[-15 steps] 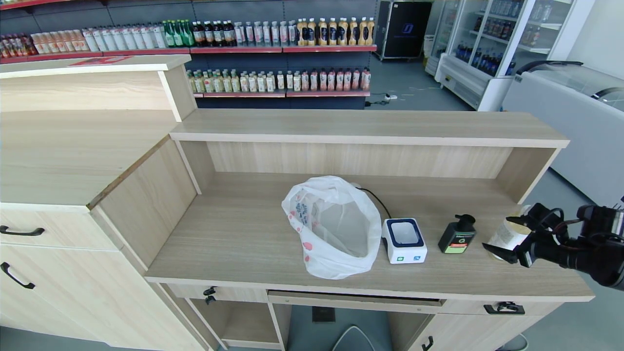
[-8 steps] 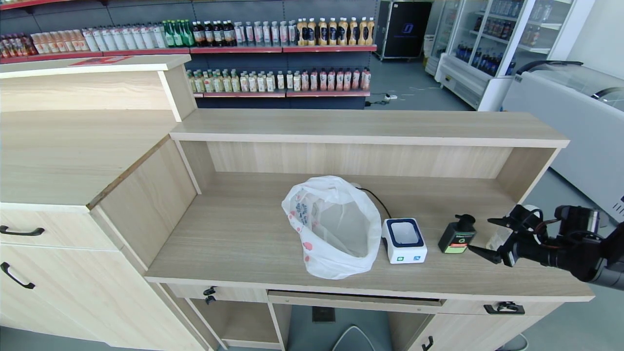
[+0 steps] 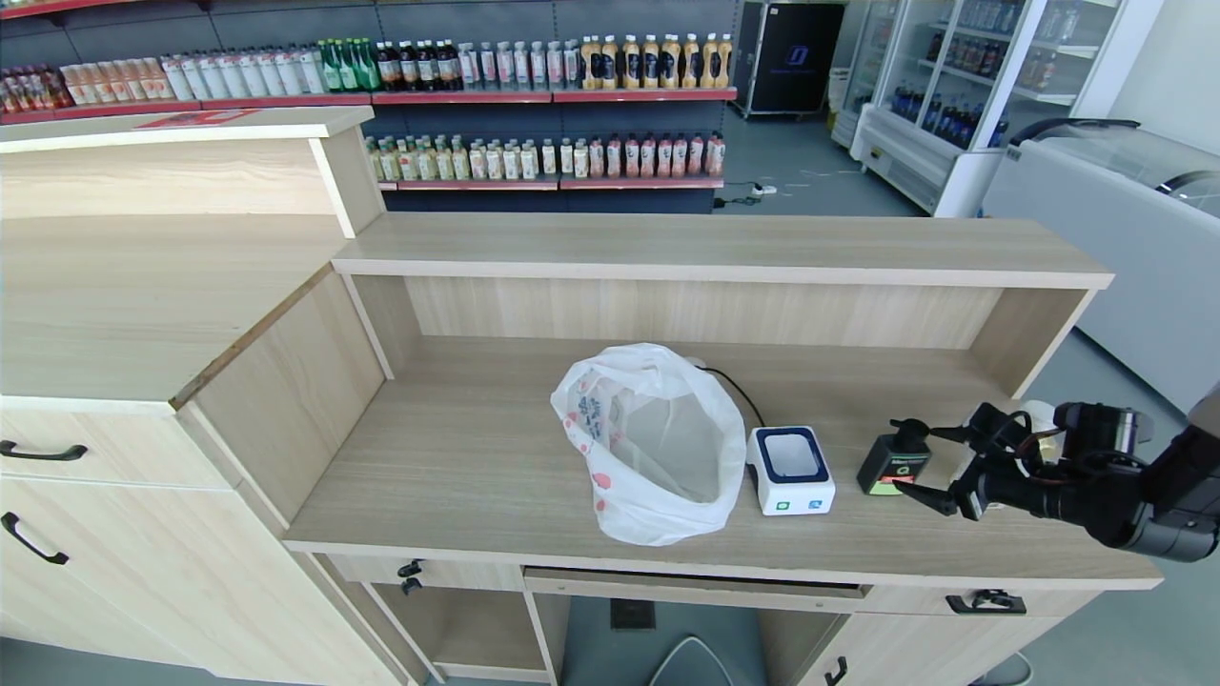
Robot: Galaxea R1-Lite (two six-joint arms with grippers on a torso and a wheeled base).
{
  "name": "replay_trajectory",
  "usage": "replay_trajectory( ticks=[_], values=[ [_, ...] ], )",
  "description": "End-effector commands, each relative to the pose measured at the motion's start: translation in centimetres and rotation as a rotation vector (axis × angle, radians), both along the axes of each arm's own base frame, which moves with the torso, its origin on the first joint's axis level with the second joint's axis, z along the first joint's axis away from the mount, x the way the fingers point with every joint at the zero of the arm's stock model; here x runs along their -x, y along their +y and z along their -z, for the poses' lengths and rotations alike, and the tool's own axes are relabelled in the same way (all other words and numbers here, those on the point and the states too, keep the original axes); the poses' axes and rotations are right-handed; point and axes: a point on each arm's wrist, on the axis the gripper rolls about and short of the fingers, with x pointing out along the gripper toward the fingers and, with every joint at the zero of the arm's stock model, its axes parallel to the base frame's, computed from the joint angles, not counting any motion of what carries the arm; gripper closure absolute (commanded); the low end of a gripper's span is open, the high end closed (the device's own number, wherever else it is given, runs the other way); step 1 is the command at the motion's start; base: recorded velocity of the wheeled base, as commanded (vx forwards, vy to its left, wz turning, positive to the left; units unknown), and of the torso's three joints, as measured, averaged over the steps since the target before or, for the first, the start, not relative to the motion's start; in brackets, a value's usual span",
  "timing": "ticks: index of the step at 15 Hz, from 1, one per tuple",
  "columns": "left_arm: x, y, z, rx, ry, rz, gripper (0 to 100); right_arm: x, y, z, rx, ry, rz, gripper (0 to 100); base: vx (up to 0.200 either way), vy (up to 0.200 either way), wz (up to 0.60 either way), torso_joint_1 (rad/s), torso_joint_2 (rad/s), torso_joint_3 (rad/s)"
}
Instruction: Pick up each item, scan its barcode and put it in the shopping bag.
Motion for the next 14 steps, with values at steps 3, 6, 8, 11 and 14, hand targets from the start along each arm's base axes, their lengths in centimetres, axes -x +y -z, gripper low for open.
replay_trajectory(
  ticks=[3,6,8,11,14],
  values=[
    [0.0,0.0,0.0,0.000,-0.001,0.000,0,-0.4,0.3,0.9,0.011,0.004,-0.017,0,0.000,0.000,0.00,0.000,0.00,0.000],
    [0.0,0.0,0.0,0.000,0.000,0.000,0,-1.0,0.5,1.3,0.014,0.000,-0.025,0,0.000,0.000,0.00,0.000,0.00,0.000],
    [0.0,0.0,0.0,0.000,0.000,0.000,0,-1.4,0.7,1.5,0.015,-0.004,-0.036,0,0.000,0.000,0.00,0.000,0.00,0.000],
    [0.0,0.0,0.0,0.000,-0.001,0.000,0,-2.0,1.2,2.0,0.015,-0.006,-0.051,0,0.000,0.000,0.00,0.000,0.00,0.000],
    [0.0,0.0,0.0,0.000,-0.001,0.000,0,-2.5,1.9,2.5,0.015,-0.004,-0.068,0,0.000,0.000,0.00,0.000,0.00,0.000]
  ],
)
